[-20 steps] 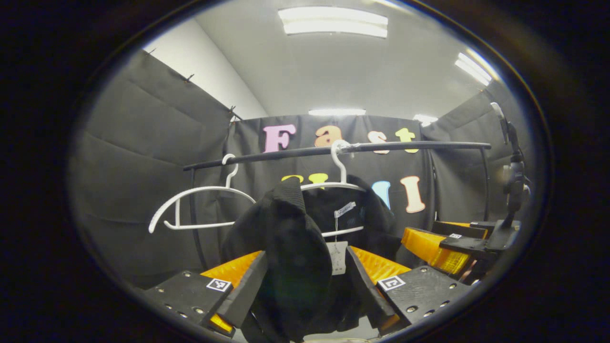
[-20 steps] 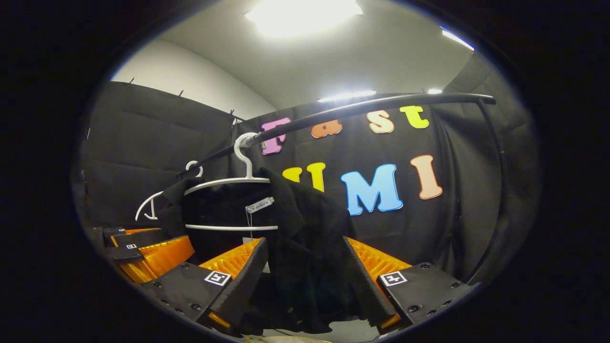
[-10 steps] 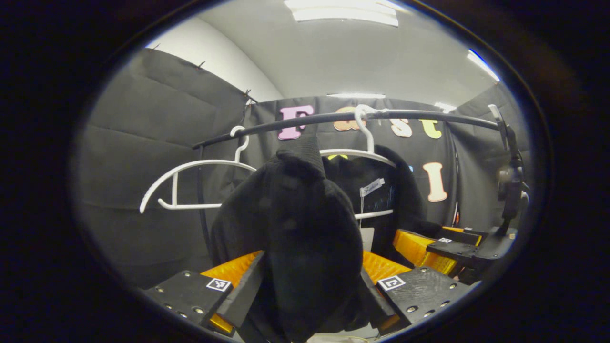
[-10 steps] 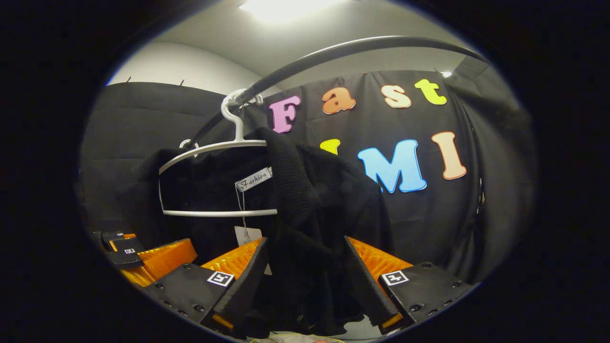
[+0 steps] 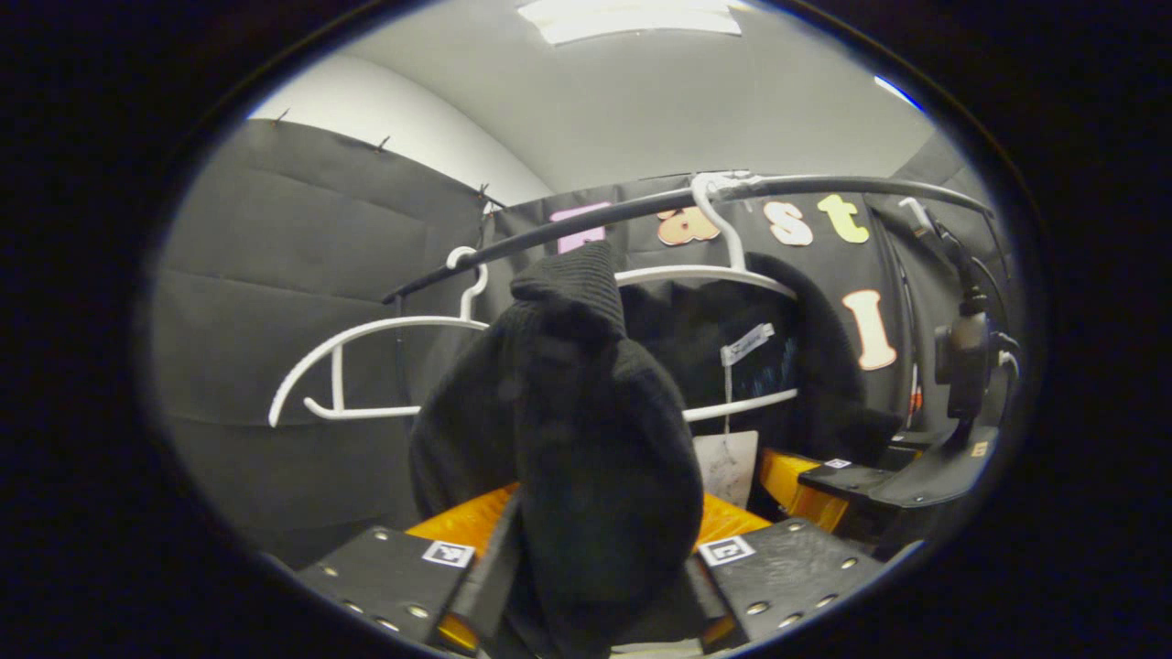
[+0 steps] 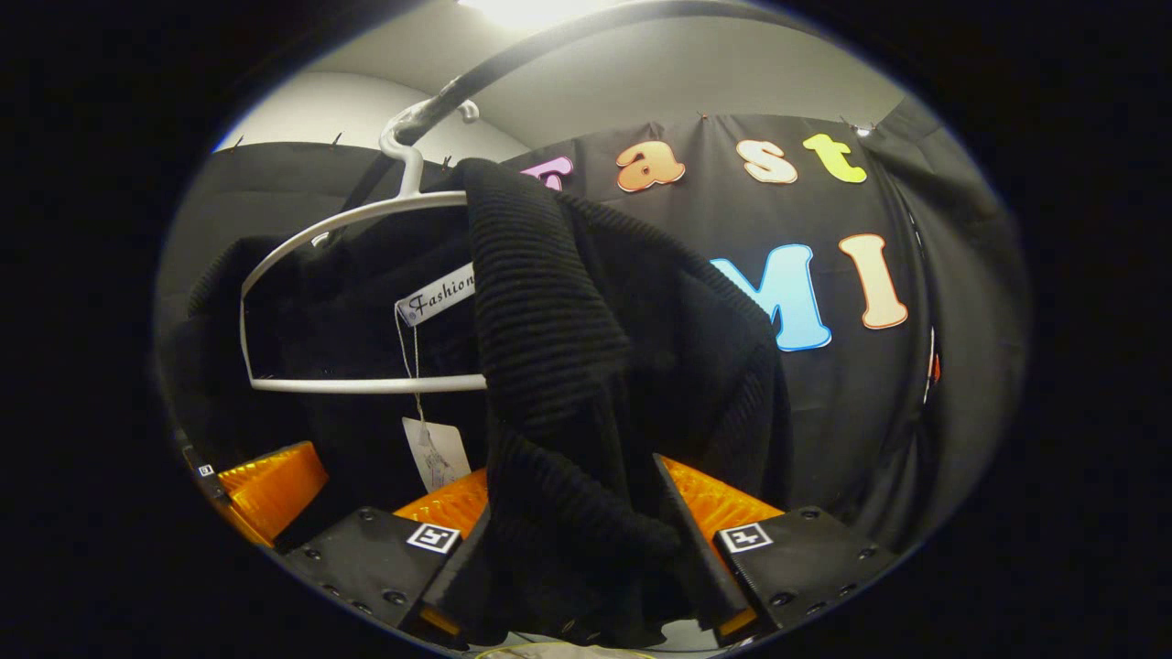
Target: Grasp the clothes on the hanger with both hands and then place them into the laundry hamper below.
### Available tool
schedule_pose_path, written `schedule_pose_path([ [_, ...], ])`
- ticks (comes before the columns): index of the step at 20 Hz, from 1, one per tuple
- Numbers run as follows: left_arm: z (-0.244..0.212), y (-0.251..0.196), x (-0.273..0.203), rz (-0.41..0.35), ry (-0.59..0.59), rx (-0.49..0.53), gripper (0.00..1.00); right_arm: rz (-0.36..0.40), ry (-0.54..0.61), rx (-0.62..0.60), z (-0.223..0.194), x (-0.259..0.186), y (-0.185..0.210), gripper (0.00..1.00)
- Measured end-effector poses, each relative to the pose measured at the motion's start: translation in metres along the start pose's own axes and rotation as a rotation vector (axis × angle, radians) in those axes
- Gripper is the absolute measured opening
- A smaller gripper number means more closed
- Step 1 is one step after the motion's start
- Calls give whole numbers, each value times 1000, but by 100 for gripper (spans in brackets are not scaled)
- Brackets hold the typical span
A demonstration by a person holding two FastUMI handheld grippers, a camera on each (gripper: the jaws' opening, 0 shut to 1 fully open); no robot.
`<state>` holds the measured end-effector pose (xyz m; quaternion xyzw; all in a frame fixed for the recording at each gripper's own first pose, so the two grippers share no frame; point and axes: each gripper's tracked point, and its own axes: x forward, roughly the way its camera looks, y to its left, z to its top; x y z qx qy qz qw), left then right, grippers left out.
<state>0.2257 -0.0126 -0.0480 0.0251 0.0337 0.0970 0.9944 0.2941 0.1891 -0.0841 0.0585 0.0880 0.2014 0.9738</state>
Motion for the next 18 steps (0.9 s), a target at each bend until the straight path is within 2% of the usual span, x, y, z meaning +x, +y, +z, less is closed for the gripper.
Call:
schedule_pose_path([
  [2, -3, 0, 0, -8, 4, 3, 67, 2, 12, 4, -4, 3, 2, 72],
  [4, -1, 2, -1, -14, -6, 1, 53, -6, 15, -15, 0, -2, -1, 28],
  [5, -2, 3, 0, -27, -7, -6, 46, -35, 10, -30, -2, 6, -8, 18],
  [6, -2, 5, -2, -35, -9, -12, 46, -51, 9, -57, 0, 0, -11, 9],
  [7, 3, 4, -6, -46, -14, -12, 46, -60, 4, -74, 2, -1, -13, 6],
  [8, 0, 11, -4, -33, -19, -9, 32, -67, -3, -90, 3, -1, -17, 4],
  [9, 1, 25, -5, 15, -22, -1, 18, -79, -15, -100, 6, -5, -22, 5],
  [10, 1, 25, -6, 13, -26, -8, 4, -103, -41, -106, 12, -8, -28, 4],
  [12, 6, 24, -12, -7, -33, -28, 5, -147, -109, -123, 30, -12, -41, 4],
  [13, 11, 24, -15, -15, -42, -28, 4, -174, -142, -149, 38, -14, -50, 7],
  [18, 54, 59, -41, 46, -135, -5, 0, -261, -243, -264, 70, -22, -82, 8],
])
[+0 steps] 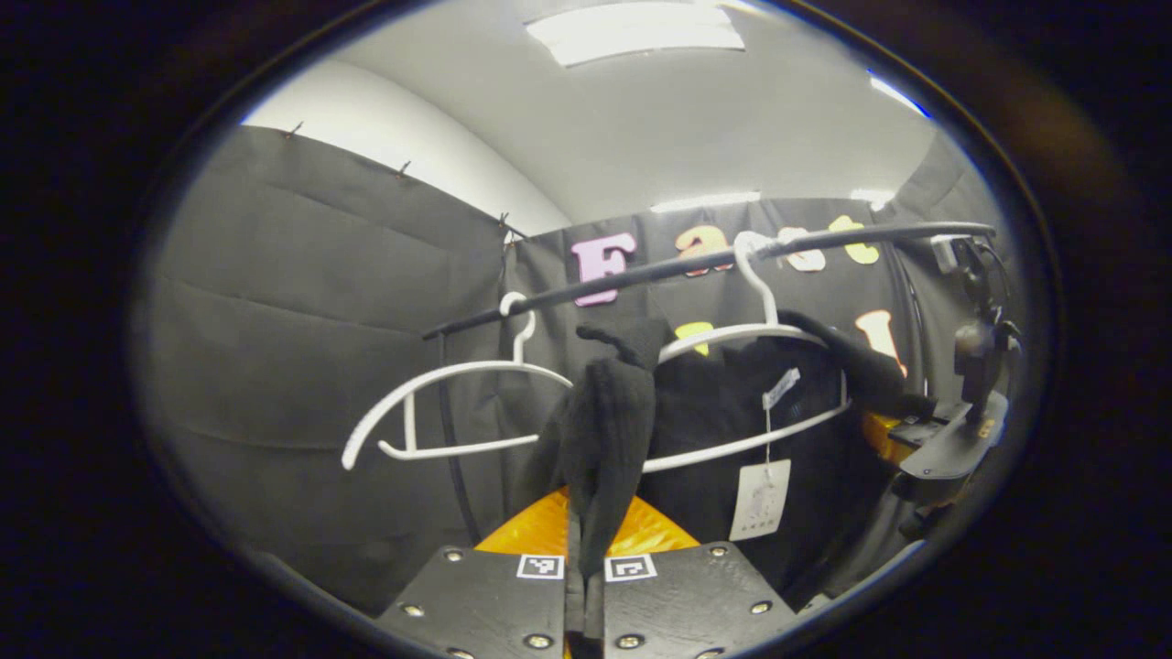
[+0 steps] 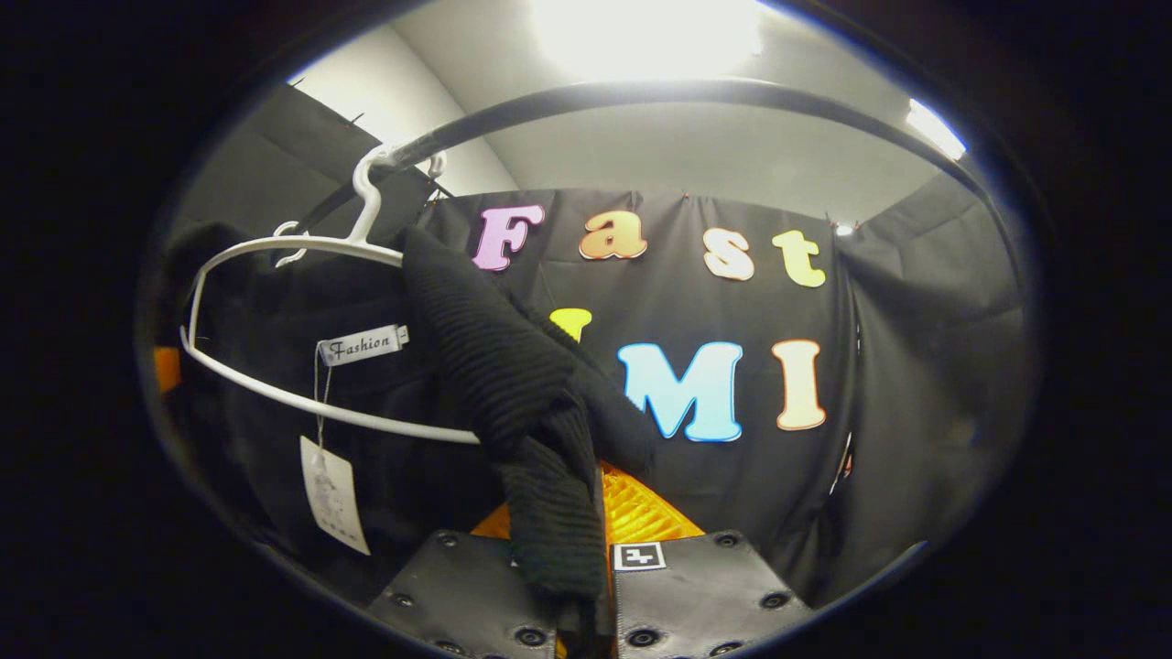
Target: Grasp the clothes on the hanger with both hands and then place them into the laundry hamper below.
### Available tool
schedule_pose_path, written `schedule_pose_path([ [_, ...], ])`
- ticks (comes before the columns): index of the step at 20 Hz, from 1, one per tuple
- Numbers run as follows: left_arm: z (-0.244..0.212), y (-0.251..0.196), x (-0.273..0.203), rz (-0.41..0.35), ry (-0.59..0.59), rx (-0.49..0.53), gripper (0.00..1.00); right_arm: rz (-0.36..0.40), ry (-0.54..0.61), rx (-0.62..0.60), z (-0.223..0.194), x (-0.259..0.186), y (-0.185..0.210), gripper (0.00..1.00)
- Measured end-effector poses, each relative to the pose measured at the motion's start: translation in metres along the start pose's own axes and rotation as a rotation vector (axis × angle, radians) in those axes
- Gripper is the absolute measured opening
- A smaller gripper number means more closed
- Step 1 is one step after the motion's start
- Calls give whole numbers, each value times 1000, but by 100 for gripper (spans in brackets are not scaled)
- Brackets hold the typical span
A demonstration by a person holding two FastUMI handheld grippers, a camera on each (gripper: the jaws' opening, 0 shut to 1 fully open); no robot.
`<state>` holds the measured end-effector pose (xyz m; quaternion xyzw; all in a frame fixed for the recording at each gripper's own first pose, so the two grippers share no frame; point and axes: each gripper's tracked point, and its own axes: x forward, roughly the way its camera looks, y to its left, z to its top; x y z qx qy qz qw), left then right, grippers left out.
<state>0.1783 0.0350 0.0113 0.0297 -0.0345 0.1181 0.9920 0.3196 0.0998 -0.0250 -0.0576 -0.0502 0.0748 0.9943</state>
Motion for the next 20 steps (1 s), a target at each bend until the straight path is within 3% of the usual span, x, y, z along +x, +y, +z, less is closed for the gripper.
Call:
schedule_pose_path([
  [9, 70, 53, -5, 60, -116, 96, 0, -107, -176, -81, 41, 28, -53, 7],
  [15, 77, 68, 27, -31, -152, 135, 1, -104, -197, -75, 42, 38, -63, 7],
  [20, 34, 76, 58, -110, -92, 111, 2, -73, -157, -32, 21, 51, -66, 7],
])
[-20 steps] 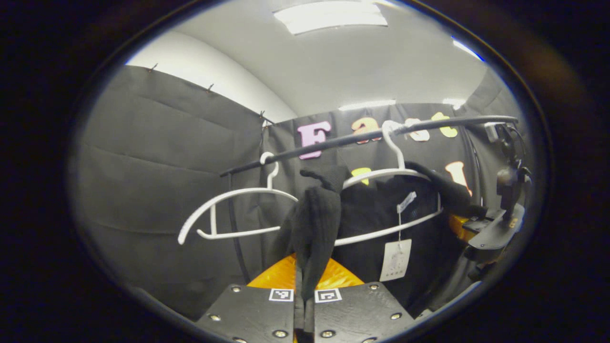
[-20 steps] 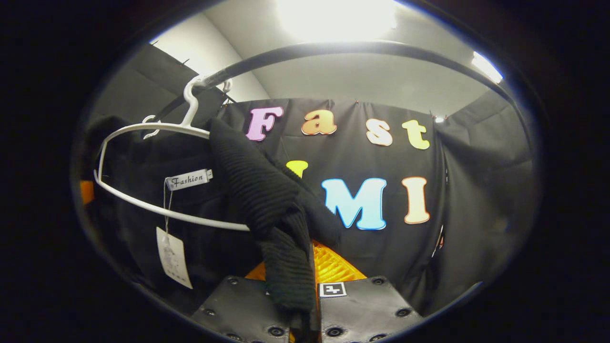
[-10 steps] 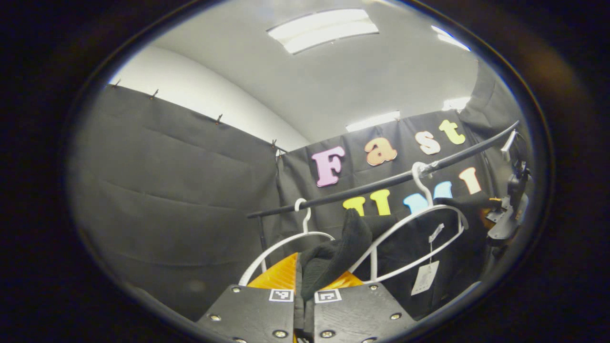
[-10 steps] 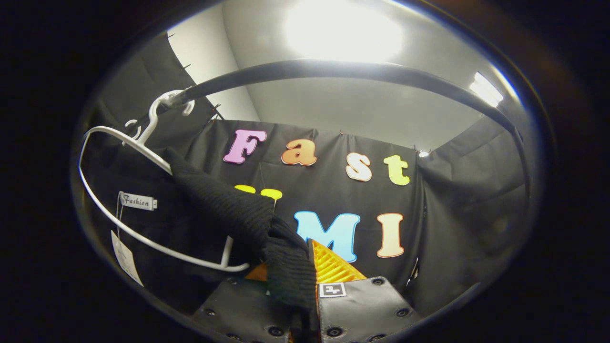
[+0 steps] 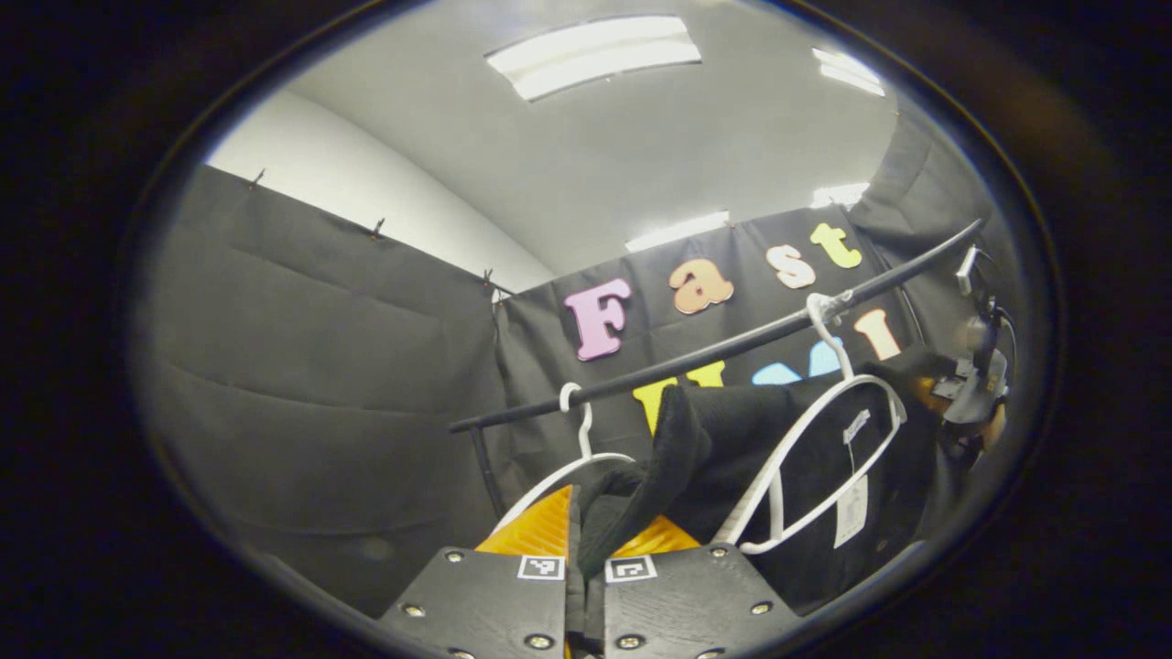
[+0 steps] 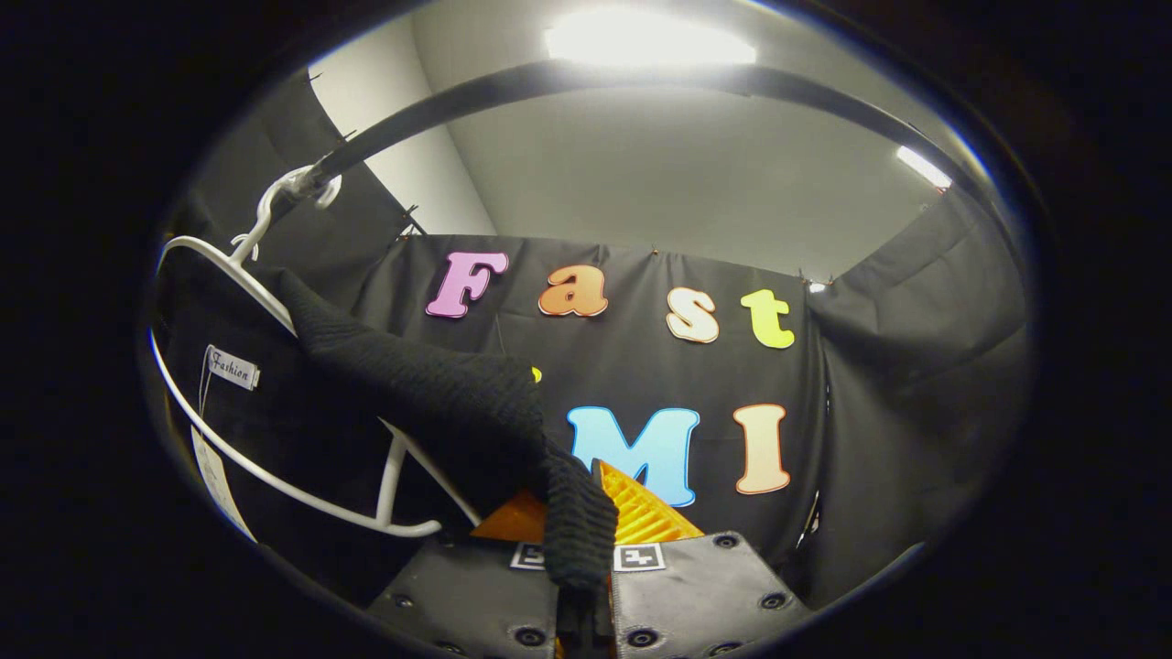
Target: Grasp the clothes on the hanger with both hands and then place them into the laundry hamper below.
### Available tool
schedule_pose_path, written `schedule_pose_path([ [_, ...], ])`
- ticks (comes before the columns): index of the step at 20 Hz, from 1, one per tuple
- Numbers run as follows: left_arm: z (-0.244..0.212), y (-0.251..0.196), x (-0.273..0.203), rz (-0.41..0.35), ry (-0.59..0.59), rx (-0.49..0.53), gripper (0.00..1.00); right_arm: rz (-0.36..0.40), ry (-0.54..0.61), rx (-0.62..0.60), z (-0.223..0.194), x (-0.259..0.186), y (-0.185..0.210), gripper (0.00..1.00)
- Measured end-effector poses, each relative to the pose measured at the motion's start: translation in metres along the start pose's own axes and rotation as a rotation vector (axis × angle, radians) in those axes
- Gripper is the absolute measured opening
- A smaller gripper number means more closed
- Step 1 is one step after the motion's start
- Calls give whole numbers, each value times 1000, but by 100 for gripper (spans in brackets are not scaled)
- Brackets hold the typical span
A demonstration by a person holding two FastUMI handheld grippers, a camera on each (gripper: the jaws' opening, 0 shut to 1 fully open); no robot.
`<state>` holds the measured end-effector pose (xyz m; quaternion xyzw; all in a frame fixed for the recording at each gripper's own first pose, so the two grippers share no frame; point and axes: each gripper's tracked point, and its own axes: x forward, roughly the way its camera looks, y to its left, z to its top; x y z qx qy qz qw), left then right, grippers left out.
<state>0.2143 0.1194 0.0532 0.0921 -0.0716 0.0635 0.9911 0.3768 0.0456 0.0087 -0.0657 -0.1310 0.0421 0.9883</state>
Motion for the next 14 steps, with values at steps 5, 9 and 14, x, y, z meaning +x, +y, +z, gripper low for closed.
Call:
schedule_pose_path([
  [5, -59, -16, 4, -56, 90, -56, 1, 36, 123, 65, -41, 1, 6, 7],
  [9, -77, -36, 0, -93, 113, -6, 2, 54, 214, 106, -69, -7, 9, 7],
  [14, -102, -66, -10, -142, 149, 9, 2, 57, 287, 156, -93, -16, 9, 7],
])
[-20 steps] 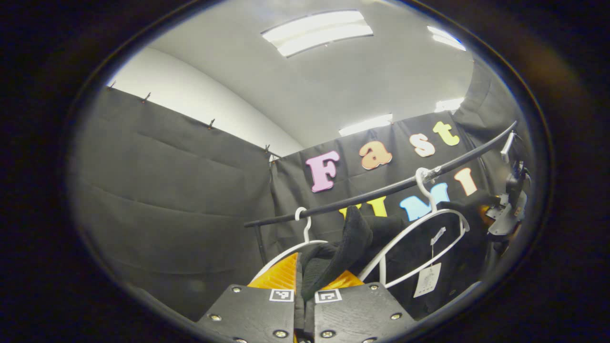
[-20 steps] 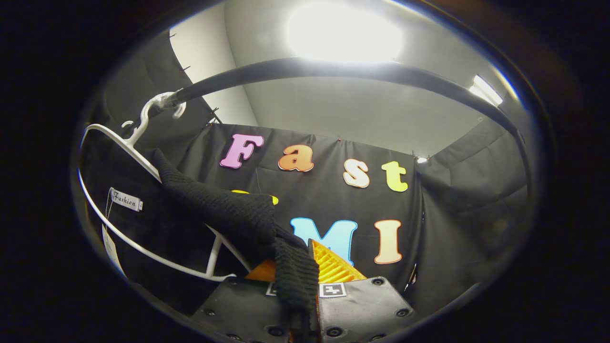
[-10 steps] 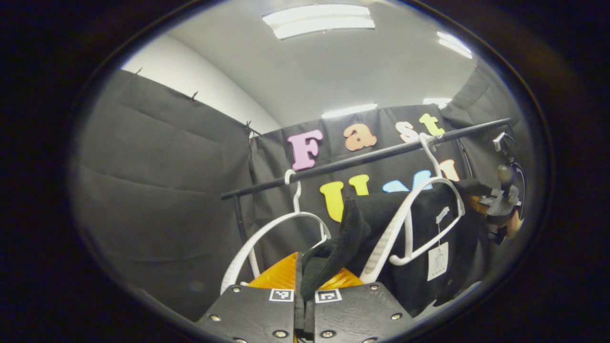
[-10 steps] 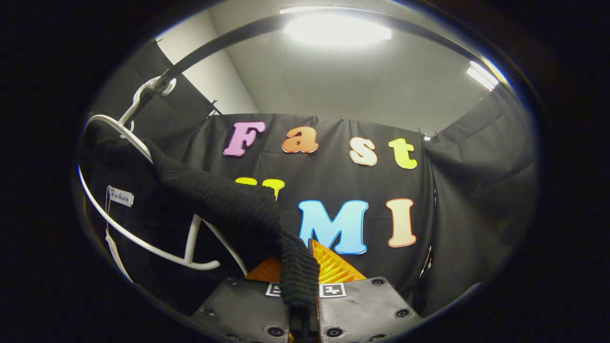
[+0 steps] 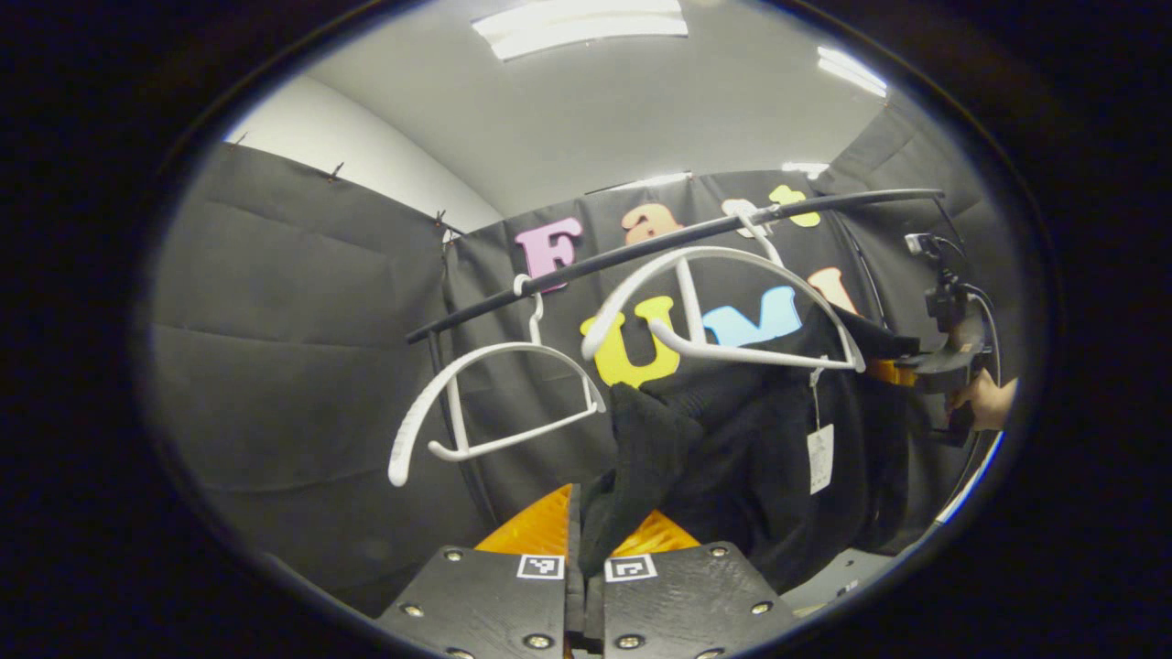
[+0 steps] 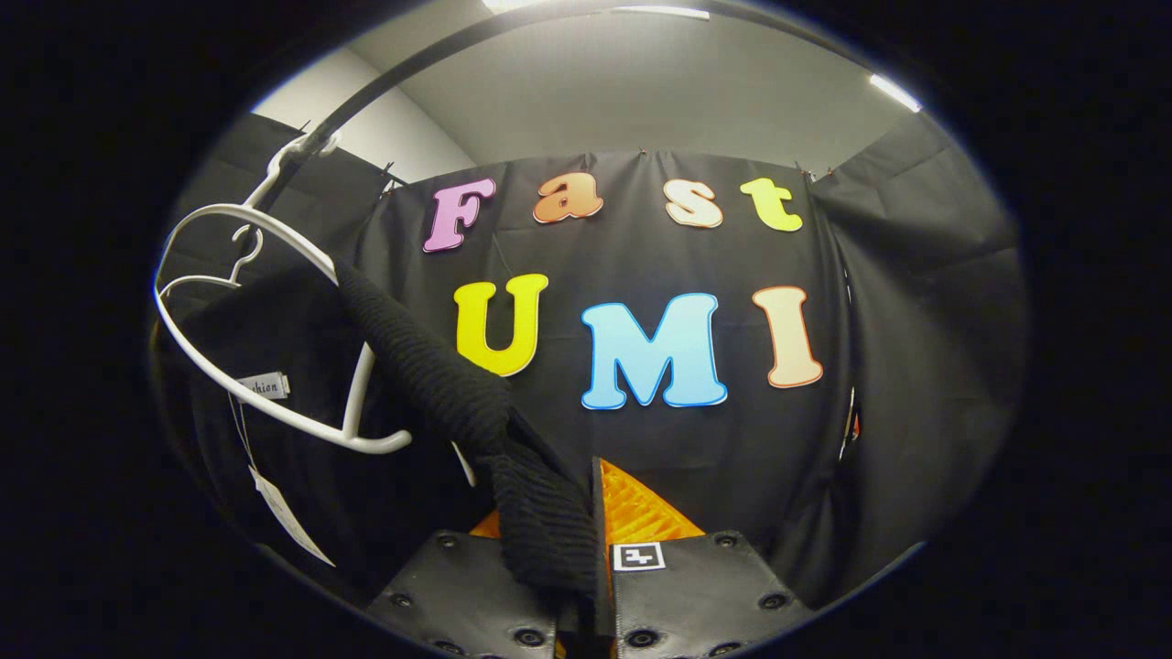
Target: Grasp the clothes on the hanger with both hands and then place them into the laundry hamper below.
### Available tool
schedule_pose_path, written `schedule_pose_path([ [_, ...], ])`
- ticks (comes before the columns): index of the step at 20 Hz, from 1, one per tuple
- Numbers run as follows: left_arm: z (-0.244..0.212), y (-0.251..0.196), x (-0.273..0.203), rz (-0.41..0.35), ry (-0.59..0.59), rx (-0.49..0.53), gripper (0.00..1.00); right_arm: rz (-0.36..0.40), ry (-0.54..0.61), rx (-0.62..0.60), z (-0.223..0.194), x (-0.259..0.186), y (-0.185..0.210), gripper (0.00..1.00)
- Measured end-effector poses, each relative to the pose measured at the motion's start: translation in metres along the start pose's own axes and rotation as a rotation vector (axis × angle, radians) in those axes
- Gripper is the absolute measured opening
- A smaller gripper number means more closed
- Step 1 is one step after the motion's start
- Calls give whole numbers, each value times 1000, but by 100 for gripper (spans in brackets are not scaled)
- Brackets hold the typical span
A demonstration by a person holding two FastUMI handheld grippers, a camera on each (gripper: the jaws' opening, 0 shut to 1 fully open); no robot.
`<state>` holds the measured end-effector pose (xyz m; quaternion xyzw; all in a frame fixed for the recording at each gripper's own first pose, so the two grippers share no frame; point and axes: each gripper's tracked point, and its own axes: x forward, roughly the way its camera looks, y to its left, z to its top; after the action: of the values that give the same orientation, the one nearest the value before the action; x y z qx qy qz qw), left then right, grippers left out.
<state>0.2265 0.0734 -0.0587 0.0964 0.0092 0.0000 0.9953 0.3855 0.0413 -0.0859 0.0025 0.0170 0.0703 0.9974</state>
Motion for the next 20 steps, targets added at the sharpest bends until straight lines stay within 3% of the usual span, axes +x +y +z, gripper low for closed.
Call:
schedule_pose_path([
  [8, -55, -35, 1, -32, 106, -51, 2, 50, 93, 27, -39, -20, 4, 7],
  [16, -70, -55, -2, -42, 164, -57, 0, -19, 204, 99, -77, -45, -27, 8],
  [20, -80, -84, -10, -88, 186, -59, 2, 26, 243, 135, -93, -67, -14, 7],
])
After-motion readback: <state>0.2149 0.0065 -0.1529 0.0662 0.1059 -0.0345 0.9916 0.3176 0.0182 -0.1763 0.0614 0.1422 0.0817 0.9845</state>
